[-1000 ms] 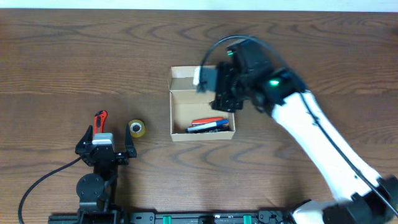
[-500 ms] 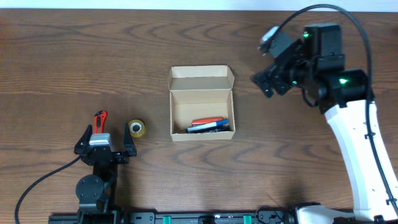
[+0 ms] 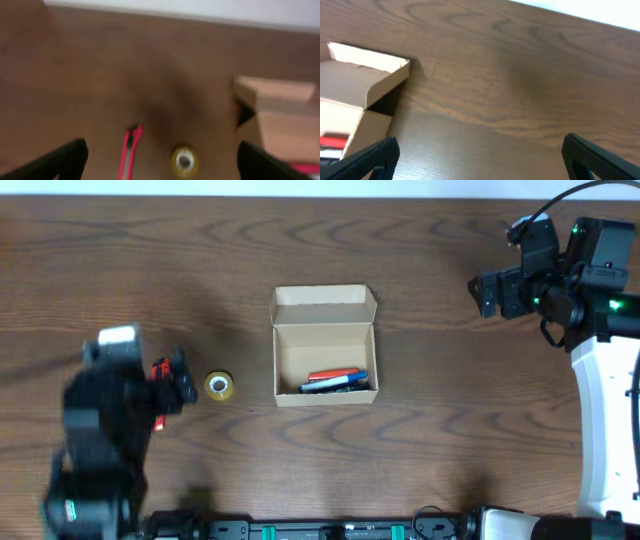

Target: Pack container

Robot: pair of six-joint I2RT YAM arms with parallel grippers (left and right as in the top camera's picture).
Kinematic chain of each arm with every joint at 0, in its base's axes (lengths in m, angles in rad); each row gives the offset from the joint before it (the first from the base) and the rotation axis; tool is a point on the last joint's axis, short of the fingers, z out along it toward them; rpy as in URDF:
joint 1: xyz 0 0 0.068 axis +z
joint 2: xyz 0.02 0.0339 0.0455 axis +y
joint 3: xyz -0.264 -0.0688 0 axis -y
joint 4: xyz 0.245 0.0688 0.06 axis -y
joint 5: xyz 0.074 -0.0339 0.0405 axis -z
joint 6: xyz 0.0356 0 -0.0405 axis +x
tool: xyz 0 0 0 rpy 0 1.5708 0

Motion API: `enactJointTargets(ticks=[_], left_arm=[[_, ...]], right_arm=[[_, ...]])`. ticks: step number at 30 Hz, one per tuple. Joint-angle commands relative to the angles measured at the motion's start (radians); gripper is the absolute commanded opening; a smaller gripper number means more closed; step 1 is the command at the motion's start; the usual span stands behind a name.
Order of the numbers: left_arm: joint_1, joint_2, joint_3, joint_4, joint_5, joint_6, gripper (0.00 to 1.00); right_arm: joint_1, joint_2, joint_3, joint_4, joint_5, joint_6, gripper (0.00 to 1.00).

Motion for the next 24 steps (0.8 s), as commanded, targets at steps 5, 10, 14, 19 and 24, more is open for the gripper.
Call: enactJointTargets(ticks=[5, 10, 14, 19, 24], left_arm=[[0.003, 0.494, 0.37, -0.32, -0.039, 0.187, 0.95], [0.048, 0.681, 0.389, -0.396, -0.062, 0.151, 0.95], [0.113, 0.798, 0.389, -0.424, -0.019, 0.152, 0.95], [0.2, 0.885, 0.386, -0.408, 0.066, 0.182, 0.95], [0.288, 0.883, 0.346, -0.352, 0.216, 0.288, 0.95]], right_arm=[[-0.057, 0.1, 0.008, -0.026, -0.004, 0.02, 0.99], [-0.091, 0.141, 0.008, -0.035, -0.005, 0.02, 0.99], [-0.094, 0.145, 0.008, -0.032, -0.005, 0.02, 0.99], [-0.094, 0.145, 0.008, -0.029, -0.005, 0.02, 0.99], [-0.094, 0.145, 0.008, -0.03, -0.005, 0.02, 0.99]])
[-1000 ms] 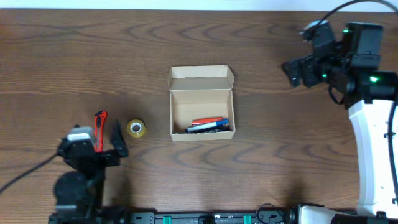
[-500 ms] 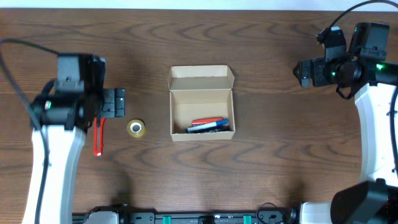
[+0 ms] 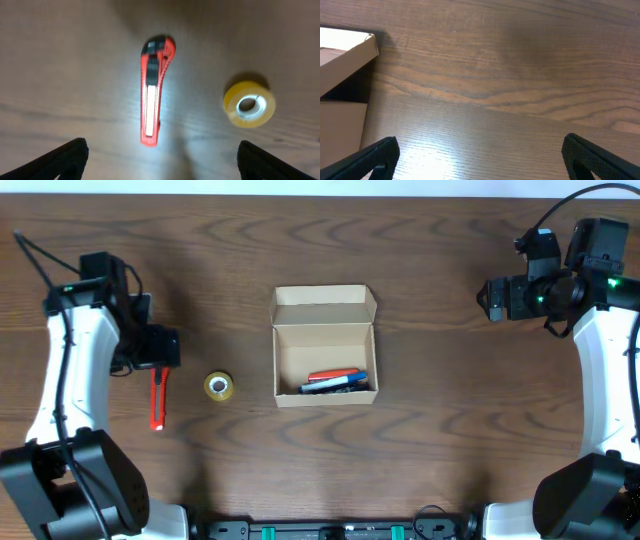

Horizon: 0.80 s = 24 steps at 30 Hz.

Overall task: Pack container
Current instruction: 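Lower the left gripper onto the red box cutter and grasp it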

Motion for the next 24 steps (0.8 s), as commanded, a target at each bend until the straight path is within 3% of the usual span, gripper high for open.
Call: enactJointTargets(ticks=[1, 10, 14, 18, 24], left_arm=[[0.072, -0.012, -0.04, 0.032, 0.168, 0.114, 0.95], [0.174, -0.045, -0.24, 0.193, 0.328, 0.179, 0.95], [0.177, -0.044, -0.263, 0.25, 0.311, 0.175, 0.95], [0.177, -0.044, -0.265, 0.289, 0.198, 0.118, 0.95], [0.177, -0.044, -0.265, 0.294, 0.197, 0.119, 0.95]], right_arm=[[-0.009, 0.0, 0.008, 0.002, -0.005, 0.018, 0.99], [-0.009, 0.0, 0.008, 0.002, -0.005, 0.018, 0.99], [-0.009, 0.0, 0.008, -0.005, -0.005, 0.018, 0.99], [-0.009, 0.0, 0.008, -0.01, -0.005, 0.018, 0.99], [-0.009, 0.0, 0.008, -0.009, -0.005, 0.018, 0.99]])
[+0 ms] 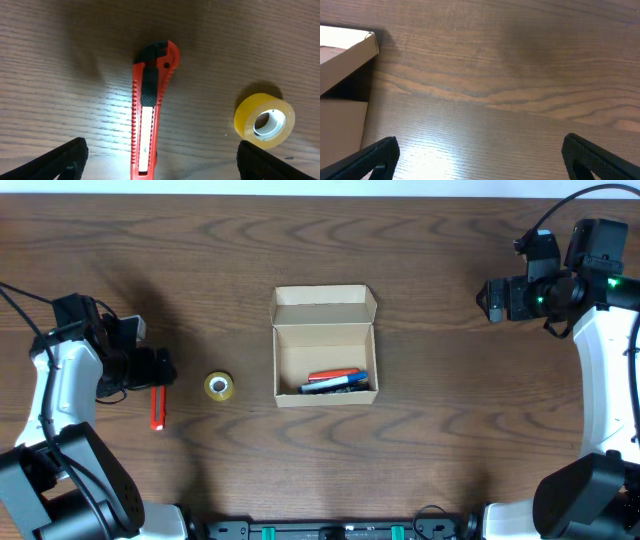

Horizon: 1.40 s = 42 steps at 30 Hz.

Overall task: Pack container
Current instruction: 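Lower the left gripper onto the red box cutter and grasp it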

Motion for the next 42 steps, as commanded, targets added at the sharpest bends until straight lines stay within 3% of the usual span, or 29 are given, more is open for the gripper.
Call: enactJointTargets(ticks=[1, 9, 18, 42], left_arm=[[0.003, -0.02, 0.001, 0.006, -0.026, -0.008, 0.95], [-0.007, -0.019, -0.02, 0.064, -0.109, -0.031, 0.95], [-0.012, -0.016, -0.124, 0.185, -0.107, -0.031, 0.95], [-0.068, 0.119, -0.174, 0.246, -0.195, -0.088, 0.95]], right_arm=[[-0.009, 0.0, 0.008, -0.001, -0.005, 0.018, 0.99], [-0.009, 0.0, 0.008, -0.001, -0.005, 0.018, 0.99], [-0.009, 0.0, 0.008, -0.001, -0.005, 0.018, 0.99], [-0.009, 0.0, 0.008, -0.002, -0.012, 0.018, 0.99]])
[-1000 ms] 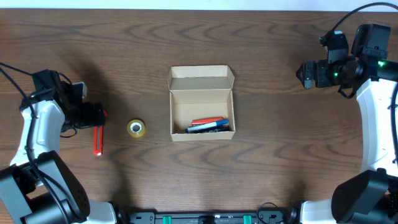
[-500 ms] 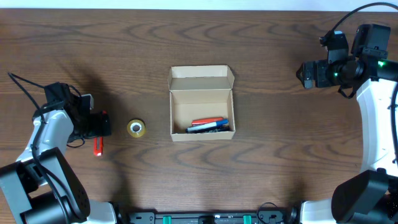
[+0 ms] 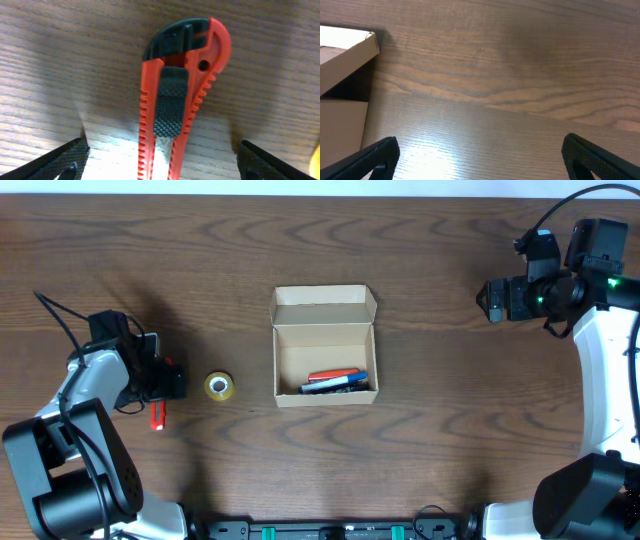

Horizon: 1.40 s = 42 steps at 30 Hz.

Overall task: Pack container
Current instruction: 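Lower the left gripper onto the red box cutter and grasp it, then carry the red box cutter into the box and release it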

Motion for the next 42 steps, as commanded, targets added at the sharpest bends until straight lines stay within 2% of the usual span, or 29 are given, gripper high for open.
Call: enactJointTargets(ticks=[1, 3, 4, 5, 6, 8, 9, 10, 11, 12, 14, 19, 28, 31, 36, 42], left_arm=[[-0.001, 0.045, -0.004, -0.001, -0.043, -0.026, 0.95], [-0.001, 0.047, -0.004, -0.003, -0.045, -0.027, 0.95], [-0.001, 0.047, -0.004, -0.006, -0.045, -0.027, 0.98], [-0.001, 0.047, -0.004, -0.006, -0.044, -0.027, 0.95], [-0.001, 0.047, -0.003, -0.006, -0.04, -0.027, 0.87], [-0.001, 0.047, -0.004, -0.006, -0.034, -0.027, 0.63], [-0.001, 0.047, -0.003, -0.008, -0.034, -0.027, 0.39], [-0.001, 0.047, -0.003, -0.008, -0.034, -0.027, 0.26], [-0.001, 0.047, -0.003, -0.008, -0.032, -0.027, 0.2], [-0.001, 0.047, -0.003, -0.01, -0.027, -0.027, 0.18], [-0.001, 0.047, -0.003, -0.019, -0.022, -0.027, 0.06], [-0.001, 0.045, 0.0, -0.037, -0.016, -0.093, 0.06], [-0.012, -0.061, 0.127, -0.123, 0.249, -0.099, 0.06], [-0.056, -0.129, 0.203, -0.167, 0.274, -0.084, 0.06], [-0.229, -0.203, 0.337, -0.257, 0.262, 0.065, 0.06], [-0.525, -0.208, 0.435, -0.295, 0.227, 0.283, 0.06]], right_arm=[[-0.008, 0.0, 0.008, -0.002, -0.011, 0.018, 0.99], [-0.008, 0.0, 0.008, -0.002, -0.011, 0.018, 0.99], [-0.008, 0.0, 0.008, -0.002, -0.011, 0.018, 0.99], [-0.008, 0.0, 0.008, -0.002, -0.011, 0.018, 0.99], [-0.008, 0.0, 0.008, -0.002, -0.011, 0.018, 0.99], [-0.008, 0.0, 0.008, -0.002, -0.011, 0.018, 0.99], [-0.008, 0.0, 0.008, -0.002, -0.011, 0.018, 0.99], [-0.008, 0.0, 0.008, -0.002, -0.011, 0.018, 0.99], [-0.008, 0.0, 0.008, -0.002, -0.011, 0.018, 0.99], [-0.008, 0.0, 0.008, -0.002, -0.011, 0.018, 0.99], [-0.008, 0.0, 0.008, -0.002, -0.011, 0.017, 0.99], [-0.008, 0.0, 0.008, -0.002, -0.011, 0.018, 0.99], [-0.008, 0.0, 0.008, -0.002, -0.011, 0.018, 0.99], [-0.008, 0.0, 0.008, -0.002, -0.011, 0.018, 0.99], [-0.008, 0.0, 0.008, -0.002, -0.011, 0.018, 0.99], [-0.007, 0.0, 0.008, -0.002, -0.019, 0.018, 0.99]])
